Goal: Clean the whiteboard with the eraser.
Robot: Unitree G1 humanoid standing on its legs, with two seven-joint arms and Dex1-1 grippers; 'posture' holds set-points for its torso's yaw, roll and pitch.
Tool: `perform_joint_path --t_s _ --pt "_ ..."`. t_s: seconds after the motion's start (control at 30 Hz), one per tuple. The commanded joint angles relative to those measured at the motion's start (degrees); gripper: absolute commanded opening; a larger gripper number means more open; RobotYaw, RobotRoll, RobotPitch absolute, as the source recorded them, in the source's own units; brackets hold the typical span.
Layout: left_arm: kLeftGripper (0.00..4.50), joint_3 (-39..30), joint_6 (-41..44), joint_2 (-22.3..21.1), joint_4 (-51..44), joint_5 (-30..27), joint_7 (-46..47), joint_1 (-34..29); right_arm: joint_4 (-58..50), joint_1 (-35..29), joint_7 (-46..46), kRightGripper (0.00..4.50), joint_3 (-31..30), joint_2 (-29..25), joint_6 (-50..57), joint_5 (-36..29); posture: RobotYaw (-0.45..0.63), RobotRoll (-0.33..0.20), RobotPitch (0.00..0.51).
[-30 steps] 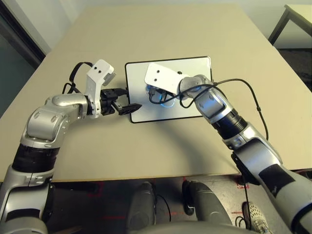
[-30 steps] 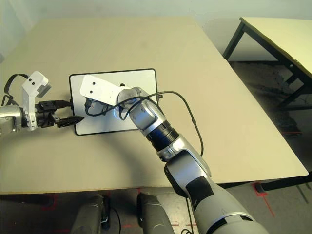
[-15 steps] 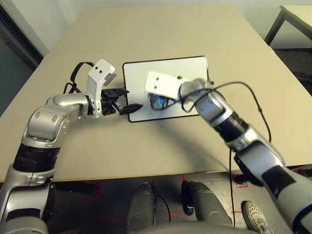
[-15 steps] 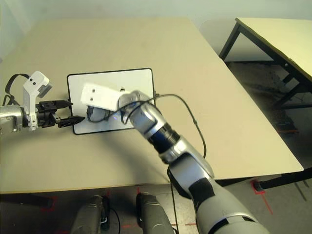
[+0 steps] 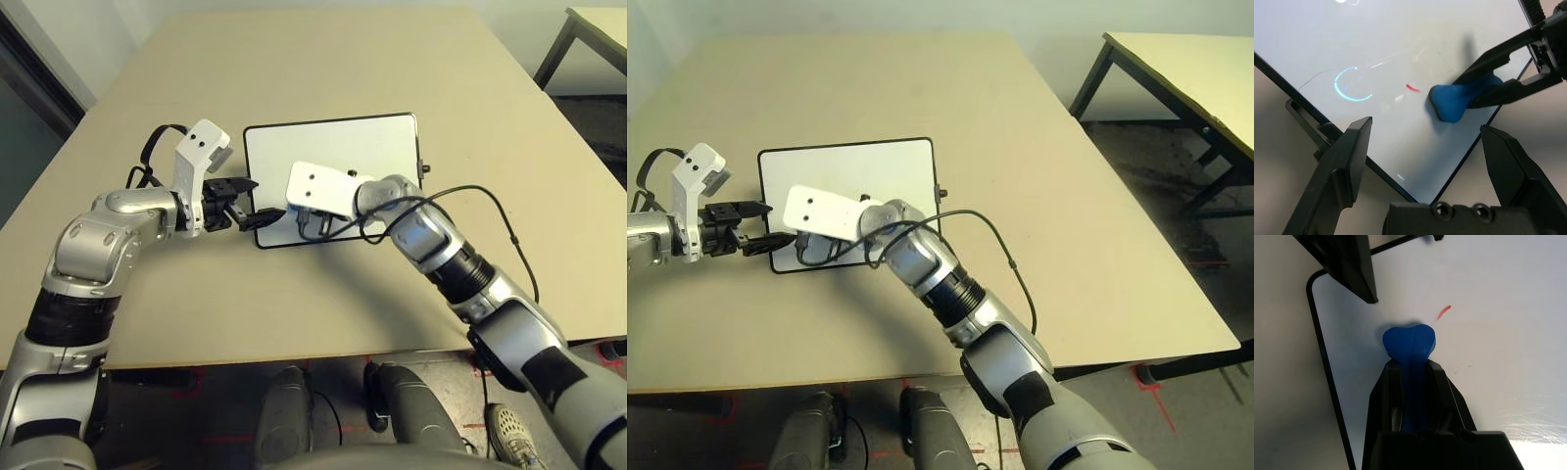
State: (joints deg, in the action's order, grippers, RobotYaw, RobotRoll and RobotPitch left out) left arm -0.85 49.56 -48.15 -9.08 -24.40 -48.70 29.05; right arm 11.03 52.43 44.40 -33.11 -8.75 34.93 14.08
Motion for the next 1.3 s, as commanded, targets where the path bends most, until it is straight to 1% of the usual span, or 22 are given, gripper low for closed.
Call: perform_joint_path --t_s 0.03,0.13,0.23,0.33,0.43,0.57,0.63,0.73,0.93,1.03,1.13,1.2,1.3 --pt "4.50 0.55 0.16 -0.28 -0.01 0.18 -0.44 -0.21 6.98 4.47 -2.92 0.55 2.36 1.94 -2.17 0.41 0.02 0.000 0.145" --pt "4.50 0.65 0.06 -0.33 0.31 0.31 -0.51 -0.02 17.06 11.90 -7.43 0.55 6.57 5.06 -6.92 -0.87 0.02 0.000 0.145" --pt "4.50 0.77 0.22 -0.65 0.51 0.50 -0.65 -0.10 22.07 14.33 -8.64 0.55 7.58 6.56 -9.48 -1.07 0.02 0.000 0.147" --pt "4.50 1.38 0.77 -2.73 0.81 1.24 -1.67 -0.92 21.00 12.65 -7.40 0.55 6.42 6.95 -9.60 -0.51 0.03 0.000 0.146" --pt "4.50 1.67 0.66 -4.83 1.85 1.90 -2.65 -1.32 14.92 7.71 -4.41 0.55 3.42 5.60 -7.55 0.61 0.03 0.000 0.145" --pt "4.50 1.71 0.12 -5.35 3.30 2.44 -3.21 -0.35 7.52 1.68 -1.78 0.55 0.39 3.33 -4.75 1.90 0.03 0.000 0.143" --pt "4.50 1.85 0.27 -5.14 3.46 2.45 -3.25 0.22 5.82 0.34 -1.11 0.55 -0.29 2.61 -3.80 2.23 0.02 0.000 0.142" --pt "4.50 2.16 0.29 -4.82 3.55 2.50 -3.44 0.61 6.73 1.69 -1.54 0.55 0.48 2.98 -3.45 2.11 0.02 0.000 0.141" --pt "4.50 2.54 0.22 -4.40 3.75 2.65 -3.64 1.04 17.44 10.56 -6.22 0.55 5.31 5.71 -7.58 1.09 0.02 0.000 0.140" --pt "4.50 2.46 0.36 -4.34 3.45 2.63 -3.68 0.88 20.90 12.33 -7.32 0.55 6.17 6.26 -9.36 1.07 0.02 0.000 0.141" --pt "4.50 2.16 0.65 -4.40 2.93 2.43 -3.66 0.52 20.15 10.78 -6.53 0.55 5.38 5.82 -9.48 1.65 0.02 0.000 0.141" --pt "4.50 1.96 0.86 -4.47 2.69 2.30 -3.59 0.34 16.69 7.89 -4.91 0.55 3.81 4.80 -8.52 2.21 0.03 0.000 0.140" --pt "4.50 1.84 0.86 -4.51 2.65 2.31 -3.51 0.18 9.29 1.80 -1.77 0.55 0.80 2.15 -5.98 3.37 0.02 0.000 0.140"
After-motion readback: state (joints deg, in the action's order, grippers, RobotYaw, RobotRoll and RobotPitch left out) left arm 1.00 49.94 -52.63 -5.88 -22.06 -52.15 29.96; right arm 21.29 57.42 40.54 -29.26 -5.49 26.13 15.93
